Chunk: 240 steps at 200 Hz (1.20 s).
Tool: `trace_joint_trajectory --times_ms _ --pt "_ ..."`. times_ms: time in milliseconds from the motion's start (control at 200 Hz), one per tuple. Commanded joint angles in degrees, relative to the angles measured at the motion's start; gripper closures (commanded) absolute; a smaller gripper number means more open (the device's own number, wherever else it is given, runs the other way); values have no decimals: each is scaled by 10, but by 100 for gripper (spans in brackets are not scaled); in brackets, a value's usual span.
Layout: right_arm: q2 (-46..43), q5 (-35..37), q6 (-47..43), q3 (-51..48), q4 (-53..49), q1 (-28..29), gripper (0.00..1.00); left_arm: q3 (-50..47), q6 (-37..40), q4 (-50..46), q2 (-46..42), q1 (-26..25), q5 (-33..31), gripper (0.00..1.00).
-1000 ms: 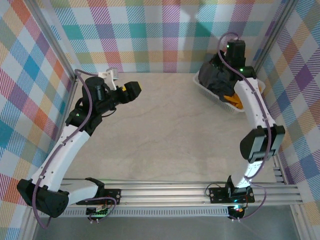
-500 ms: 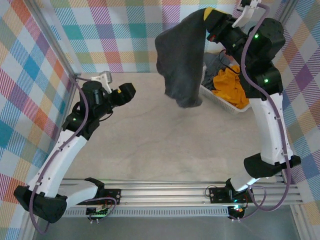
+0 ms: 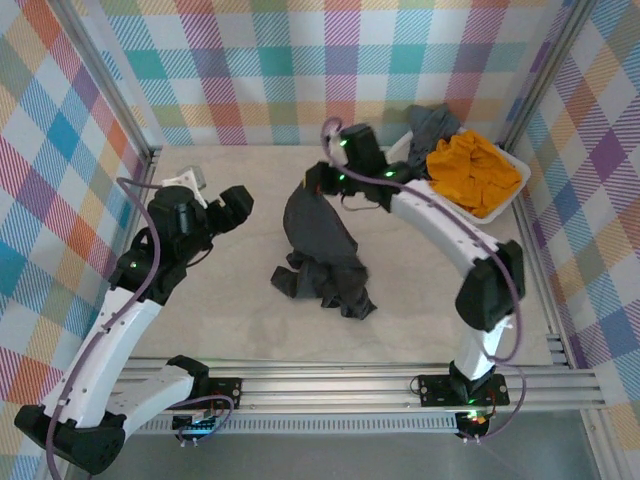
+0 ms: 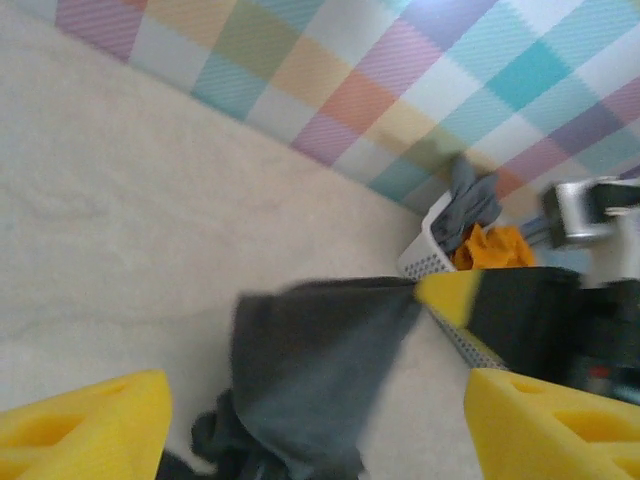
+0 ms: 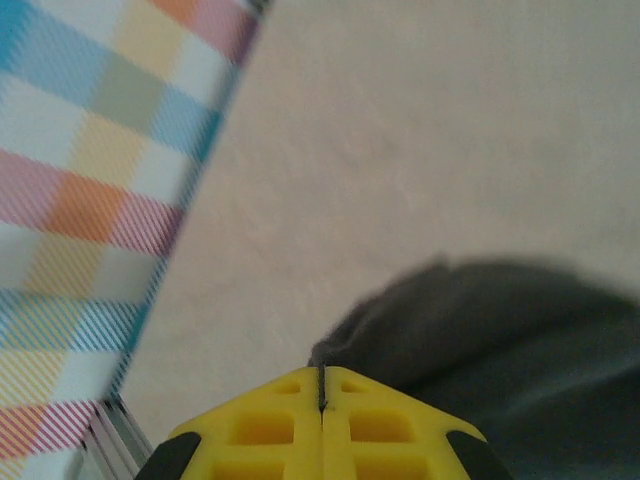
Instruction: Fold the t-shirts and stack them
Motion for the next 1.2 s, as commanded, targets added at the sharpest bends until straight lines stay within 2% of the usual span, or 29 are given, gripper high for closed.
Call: trace_joint_trajectory --times_ms 0,90,195,390,550,725,835,850,920,955,1045,1135,1195 --pt "0 -18 15 14 -3 -1 100 -28 -14 -14 3 -8 57 28" --pt "22 -22 31 30 -8 3 100 -54 -25 -16 0 -20 75 28" --pt "31 -4 50 51 -9 23 100 -90 -42 -8 -15 -58 66 29" --pt "-3 90 62 66 43 99 100 -142 -67 10 -66 -139 -9 32" --pt "2 136 97 112 90 147 100 -158 -66 -7 -151 -148 -92 36" --pt "73 137 130 185 159 187 100 -165 -63 -50 -210 -148 -161 42" --pt "185 120 151 338 41 197 100 -175 -67 -69 -218 -148 -167 42" --pt "200 114 156 358 24 195 95 -176 -67 -71 -216 -148 -166 42" --pt "258 73 168 427 -48 185 59 -180 -73 -80 -210 -148 -160 41" --pt "272 60 166 445 -80 182 49 -182 -77 -83 -206 -148 -154 39" --pt "245 73 135 419 -118 178 40 -186 -83 -87 -192 -148 -137 33" --pt "156 94 119 292 -76 166 32 -185 -95 -93 -163 -148 -122 25" --pt "95 102 125 199 -52 147 30 -183 -106 -93 -134 -148 -102 23"
